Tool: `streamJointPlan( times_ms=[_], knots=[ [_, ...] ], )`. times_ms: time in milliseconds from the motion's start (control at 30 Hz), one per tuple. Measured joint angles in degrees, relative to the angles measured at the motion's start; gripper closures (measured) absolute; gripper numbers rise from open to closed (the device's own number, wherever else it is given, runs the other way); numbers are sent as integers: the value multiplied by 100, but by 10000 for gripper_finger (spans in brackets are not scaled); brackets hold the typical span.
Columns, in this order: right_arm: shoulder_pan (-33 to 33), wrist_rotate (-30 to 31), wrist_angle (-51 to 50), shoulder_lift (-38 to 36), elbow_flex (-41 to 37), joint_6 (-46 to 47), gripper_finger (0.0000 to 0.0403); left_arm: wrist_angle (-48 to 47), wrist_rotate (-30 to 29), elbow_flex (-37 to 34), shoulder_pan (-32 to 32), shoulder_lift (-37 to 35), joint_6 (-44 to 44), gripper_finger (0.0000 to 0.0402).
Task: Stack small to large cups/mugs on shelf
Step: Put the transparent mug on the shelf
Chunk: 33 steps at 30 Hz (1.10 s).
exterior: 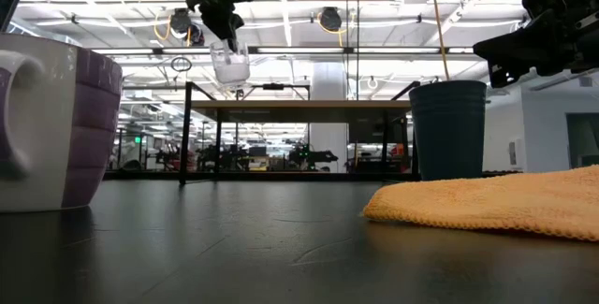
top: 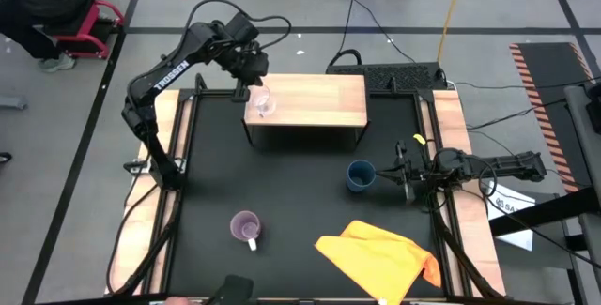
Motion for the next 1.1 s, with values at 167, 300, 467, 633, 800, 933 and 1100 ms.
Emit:
streamJointPlan(
  times_ms=[167, 300, 467, 633, 800, 933, 1100],
  knots=[
    [0, -1, 0, -2, 0, 0, 403, -169, 142, 0, 0, 0, 6, 401],
    [0, -1, 0, -1, 2, 0, 403, -216, 140, 0, -32, 0, 0, 401],
    [0, -2, 0, -2, 1, 0, 403, -203, 122, 0, -89, 29, 24, 401],
    [0, -1, 0, -1, 0, 0, 403, -197, -53, 0, -107, 224, 26, 401],
    [-2, -2, -1, -1, 0, 0, 403, -191, -222, 0, -101, 351, 71, 401],
    [-2, -2, -1, 0, 0, -19, 403, -181, -264, 0, -101, 387, 102, 401],
    [0, -2, -2, 0, 0, -107, 403, -163, -290, 0, -103, 387, 105, 401]
  ],
)
